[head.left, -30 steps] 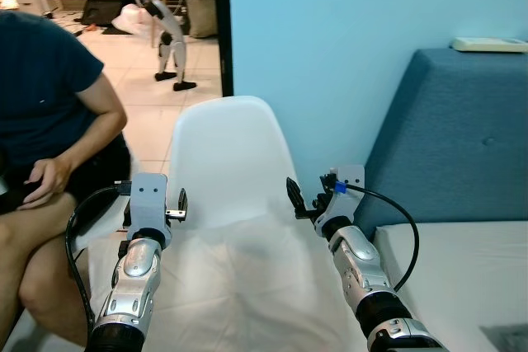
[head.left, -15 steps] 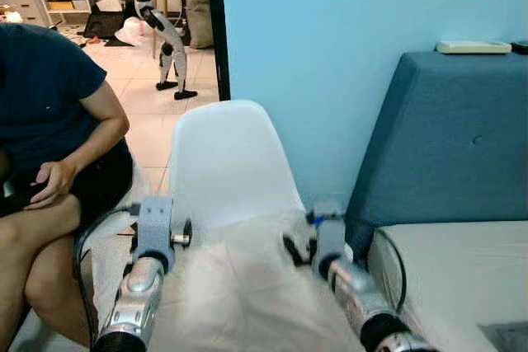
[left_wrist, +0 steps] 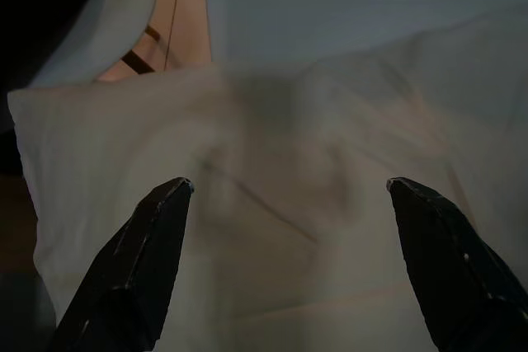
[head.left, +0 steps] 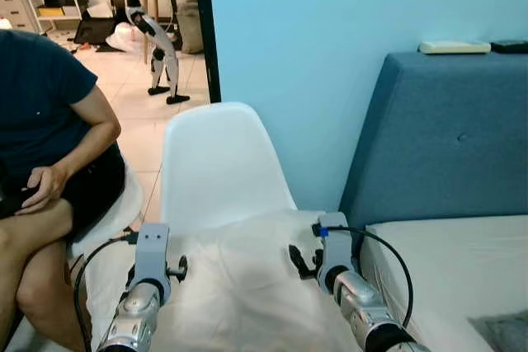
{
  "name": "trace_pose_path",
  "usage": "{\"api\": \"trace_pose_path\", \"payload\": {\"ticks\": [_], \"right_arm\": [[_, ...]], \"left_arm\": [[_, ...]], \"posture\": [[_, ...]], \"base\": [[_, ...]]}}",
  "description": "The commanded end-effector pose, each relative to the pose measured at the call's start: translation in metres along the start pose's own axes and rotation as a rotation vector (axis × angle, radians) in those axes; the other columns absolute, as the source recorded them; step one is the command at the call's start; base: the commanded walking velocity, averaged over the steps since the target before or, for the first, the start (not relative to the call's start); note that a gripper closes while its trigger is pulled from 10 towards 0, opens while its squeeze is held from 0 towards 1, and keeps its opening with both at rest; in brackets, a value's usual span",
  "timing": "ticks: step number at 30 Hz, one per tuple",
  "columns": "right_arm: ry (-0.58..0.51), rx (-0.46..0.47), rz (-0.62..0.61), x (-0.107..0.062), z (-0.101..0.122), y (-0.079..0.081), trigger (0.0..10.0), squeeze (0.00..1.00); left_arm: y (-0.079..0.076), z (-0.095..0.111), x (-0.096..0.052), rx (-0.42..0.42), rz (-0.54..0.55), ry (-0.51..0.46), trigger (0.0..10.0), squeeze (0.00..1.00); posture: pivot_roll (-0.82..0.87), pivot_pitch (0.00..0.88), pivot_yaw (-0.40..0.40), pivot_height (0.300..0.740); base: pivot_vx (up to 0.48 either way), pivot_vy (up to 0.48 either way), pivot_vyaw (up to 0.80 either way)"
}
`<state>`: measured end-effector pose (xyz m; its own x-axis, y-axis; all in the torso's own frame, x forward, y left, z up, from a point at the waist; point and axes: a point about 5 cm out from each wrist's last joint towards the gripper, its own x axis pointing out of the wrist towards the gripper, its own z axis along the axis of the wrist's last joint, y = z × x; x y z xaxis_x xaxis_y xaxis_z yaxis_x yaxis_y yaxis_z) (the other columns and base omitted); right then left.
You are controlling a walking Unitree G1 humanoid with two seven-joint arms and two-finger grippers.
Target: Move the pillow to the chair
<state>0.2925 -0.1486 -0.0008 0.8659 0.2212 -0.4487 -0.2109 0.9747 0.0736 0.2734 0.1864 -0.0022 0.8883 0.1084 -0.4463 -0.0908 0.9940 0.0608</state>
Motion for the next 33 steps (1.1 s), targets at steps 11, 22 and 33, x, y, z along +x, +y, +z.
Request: {"api": "trace_pose_path", "payload": {"ticks": [11, 22, 33], "right_arm": [[-0.018, -0.007, 0.017, 0.002, 0.004, 0.004, 10.0, 0.00], [-0.034, -0.023, 0.025, 0.003, 0.008, 0.003, 10.0, 0.00], [-0.039, -0.031, 0.036, 0.004, 0.010, 0.006, 10.0, 0.00]], "left_arm": [[0.003, 0.014, 0.003, 0.018, 0.028, -0.086, 10.0, 0.00], [0.004, 0.019, 0.003, 0.001, 0.028, -0.128, 10.0, 0.00], [0.006, 0.022, 0.002, -0.011, 0.039, -0.160, 10.0, 0.00]], "posture": [[0.00, 0.022, -0.029, 0.740], [0.00, 0.035, -0.034, 0.740], [0.00, 0.036, -0.038, 0.740]], "base": [[0.000, -0.349, 0.00], [0.000, -0.080, 0.00], [0.000, 0.000, 0.00]]}}
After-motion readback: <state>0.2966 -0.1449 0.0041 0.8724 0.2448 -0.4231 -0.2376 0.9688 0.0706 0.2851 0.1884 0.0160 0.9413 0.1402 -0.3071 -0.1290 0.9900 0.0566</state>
